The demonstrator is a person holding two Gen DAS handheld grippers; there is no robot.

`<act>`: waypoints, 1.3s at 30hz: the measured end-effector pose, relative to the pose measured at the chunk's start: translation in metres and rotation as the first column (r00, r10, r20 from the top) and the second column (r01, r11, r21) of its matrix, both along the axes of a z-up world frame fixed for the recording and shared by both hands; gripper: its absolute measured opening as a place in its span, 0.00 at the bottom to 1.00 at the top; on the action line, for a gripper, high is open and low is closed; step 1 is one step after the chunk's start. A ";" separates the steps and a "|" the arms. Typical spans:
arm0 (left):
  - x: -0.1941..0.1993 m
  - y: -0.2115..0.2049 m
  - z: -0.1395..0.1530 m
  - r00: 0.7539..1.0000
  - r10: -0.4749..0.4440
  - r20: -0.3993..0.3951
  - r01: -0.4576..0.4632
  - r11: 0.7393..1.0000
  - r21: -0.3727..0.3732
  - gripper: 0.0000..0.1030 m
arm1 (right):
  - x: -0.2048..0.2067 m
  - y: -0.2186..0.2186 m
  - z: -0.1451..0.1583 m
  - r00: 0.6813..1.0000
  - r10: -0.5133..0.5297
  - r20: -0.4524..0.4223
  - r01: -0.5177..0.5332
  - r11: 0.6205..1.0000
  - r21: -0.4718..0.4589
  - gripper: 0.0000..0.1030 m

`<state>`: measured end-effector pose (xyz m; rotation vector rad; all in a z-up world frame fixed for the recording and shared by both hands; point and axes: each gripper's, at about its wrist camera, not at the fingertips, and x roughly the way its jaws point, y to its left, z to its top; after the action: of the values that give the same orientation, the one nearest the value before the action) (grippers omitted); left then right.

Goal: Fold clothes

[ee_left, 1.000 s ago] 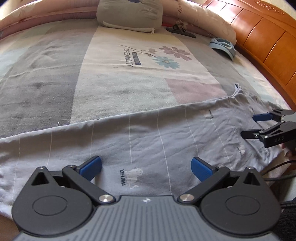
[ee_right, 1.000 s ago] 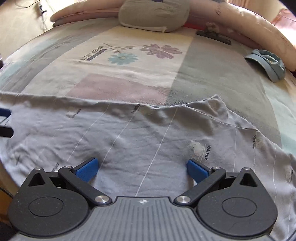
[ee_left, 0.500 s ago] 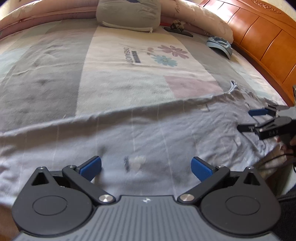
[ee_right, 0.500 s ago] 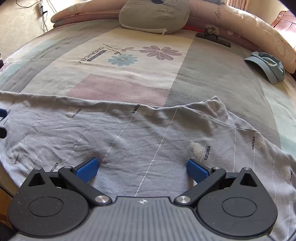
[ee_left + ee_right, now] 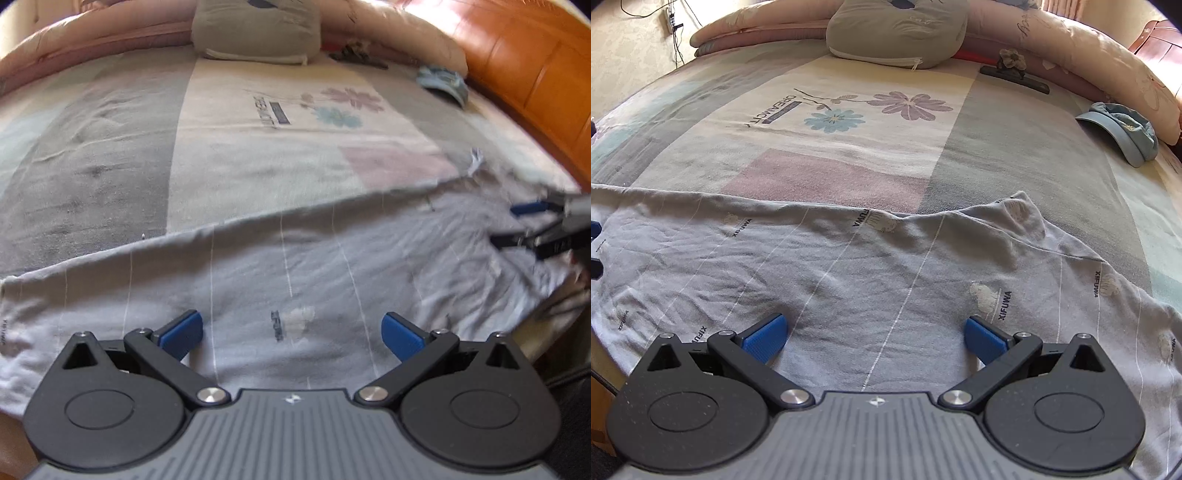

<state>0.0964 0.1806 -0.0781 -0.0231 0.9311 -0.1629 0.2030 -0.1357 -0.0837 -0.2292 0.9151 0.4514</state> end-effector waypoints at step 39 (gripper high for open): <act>0.009 0.030 0.004 0.986 0.168 0.017 -0.168 0.986 0.011 0.99 | -0.013 -0.010 0.005 1.000 0.012 0.029 -0.013 0.999 0.043 1.00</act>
<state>0.1055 0.2101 -0.0745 -0.0883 0.9098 -0.0005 0.1899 -0.1462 -0.0784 -0.2013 0.8750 0.4781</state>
